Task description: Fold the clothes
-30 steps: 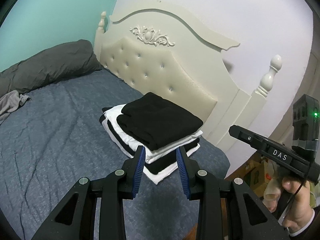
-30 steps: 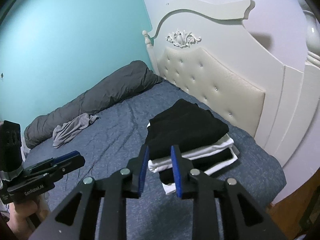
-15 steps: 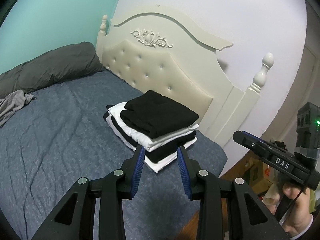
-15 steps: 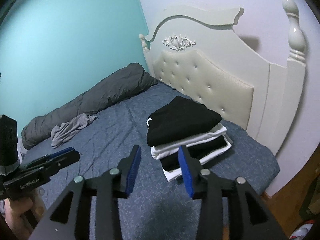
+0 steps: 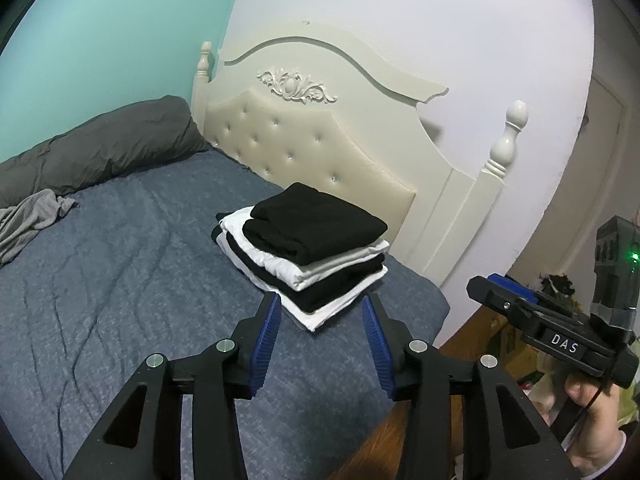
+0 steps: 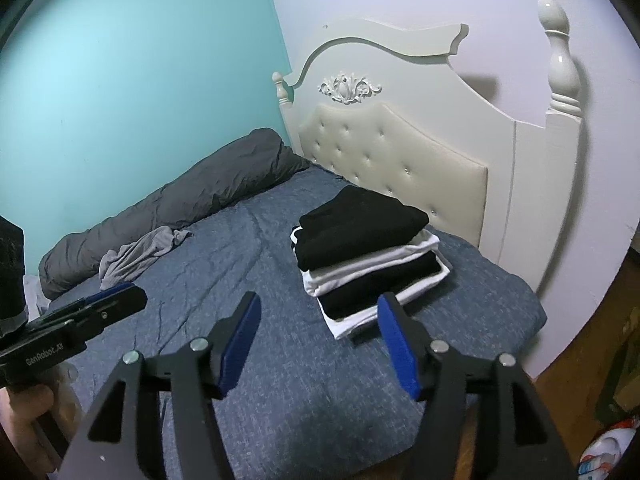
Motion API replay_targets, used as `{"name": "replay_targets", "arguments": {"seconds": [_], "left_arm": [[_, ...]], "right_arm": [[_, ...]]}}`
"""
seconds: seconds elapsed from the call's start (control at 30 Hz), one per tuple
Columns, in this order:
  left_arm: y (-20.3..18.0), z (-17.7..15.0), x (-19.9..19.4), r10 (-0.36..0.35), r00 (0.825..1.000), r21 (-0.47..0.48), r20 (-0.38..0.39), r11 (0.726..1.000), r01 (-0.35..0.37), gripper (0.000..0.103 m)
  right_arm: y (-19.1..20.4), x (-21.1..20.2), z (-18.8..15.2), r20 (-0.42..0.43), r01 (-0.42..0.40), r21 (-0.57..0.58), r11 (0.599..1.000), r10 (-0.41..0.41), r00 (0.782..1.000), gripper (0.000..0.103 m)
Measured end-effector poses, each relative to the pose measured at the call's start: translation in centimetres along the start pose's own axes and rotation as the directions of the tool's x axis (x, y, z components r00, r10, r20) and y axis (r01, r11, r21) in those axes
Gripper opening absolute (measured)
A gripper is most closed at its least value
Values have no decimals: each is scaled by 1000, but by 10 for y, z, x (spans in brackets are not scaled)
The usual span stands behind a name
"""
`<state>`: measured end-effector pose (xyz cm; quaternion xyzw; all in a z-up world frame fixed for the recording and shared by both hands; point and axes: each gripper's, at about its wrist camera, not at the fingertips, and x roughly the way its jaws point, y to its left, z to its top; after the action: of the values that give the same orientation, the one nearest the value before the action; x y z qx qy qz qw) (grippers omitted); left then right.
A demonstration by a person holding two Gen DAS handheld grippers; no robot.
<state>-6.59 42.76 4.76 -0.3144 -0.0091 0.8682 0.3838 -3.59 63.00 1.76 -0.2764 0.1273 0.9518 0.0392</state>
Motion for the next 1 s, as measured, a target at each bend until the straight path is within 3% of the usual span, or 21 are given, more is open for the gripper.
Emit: {"name": "replay_targets", "arguments": {"seconds": [0.27, 1.0], "left_arm": [[-8, -10, -18, -4, 1000, 8, 10, 1000, 4, 51], [-16, -30, -60, -8, 999, 42, 50, 999, 6, 66]], "right_arm": [[7, -25, -10, 22, 25, -17, 1000, -25, 999, 71], [30, -57, -42, 18, 73, -18, 997, -73, 997, 83]]}}
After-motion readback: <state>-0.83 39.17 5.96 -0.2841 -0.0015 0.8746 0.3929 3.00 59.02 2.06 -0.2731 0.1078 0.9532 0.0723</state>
